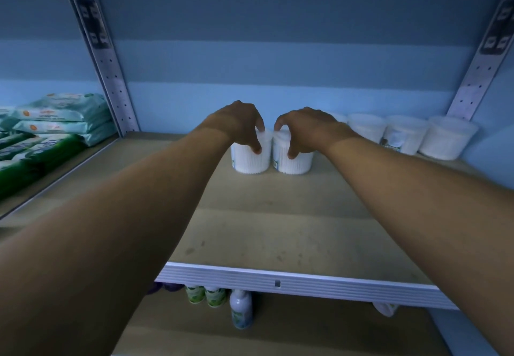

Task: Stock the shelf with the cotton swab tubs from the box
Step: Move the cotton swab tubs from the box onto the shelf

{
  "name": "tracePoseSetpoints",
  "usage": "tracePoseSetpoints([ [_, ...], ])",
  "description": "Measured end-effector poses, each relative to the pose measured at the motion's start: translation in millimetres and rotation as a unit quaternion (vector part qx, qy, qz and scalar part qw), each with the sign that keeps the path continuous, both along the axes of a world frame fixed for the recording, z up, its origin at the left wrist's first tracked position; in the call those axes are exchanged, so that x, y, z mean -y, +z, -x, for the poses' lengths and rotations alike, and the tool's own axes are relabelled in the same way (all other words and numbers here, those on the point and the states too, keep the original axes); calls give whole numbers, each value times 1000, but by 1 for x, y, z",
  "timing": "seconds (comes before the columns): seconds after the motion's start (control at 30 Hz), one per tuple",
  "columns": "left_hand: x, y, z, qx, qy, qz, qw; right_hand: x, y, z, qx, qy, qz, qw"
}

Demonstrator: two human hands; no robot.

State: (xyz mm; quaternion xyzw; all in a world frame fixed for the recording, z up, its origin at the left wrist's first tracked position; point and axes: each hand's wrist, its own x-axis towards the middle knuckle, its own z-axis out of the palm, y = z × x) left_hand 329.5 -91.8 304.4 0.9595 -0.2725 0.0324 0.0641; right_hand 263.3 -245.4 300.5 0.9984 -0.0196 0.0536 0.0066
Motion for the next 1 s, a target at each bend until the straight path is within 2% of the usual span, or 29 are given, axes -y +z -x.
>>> tracePoseSetpoints([
  [1.0, 33, 0, -86, 43, 18, -49, 998, 9, 7, -68, -17, -35, 85, 996],
])
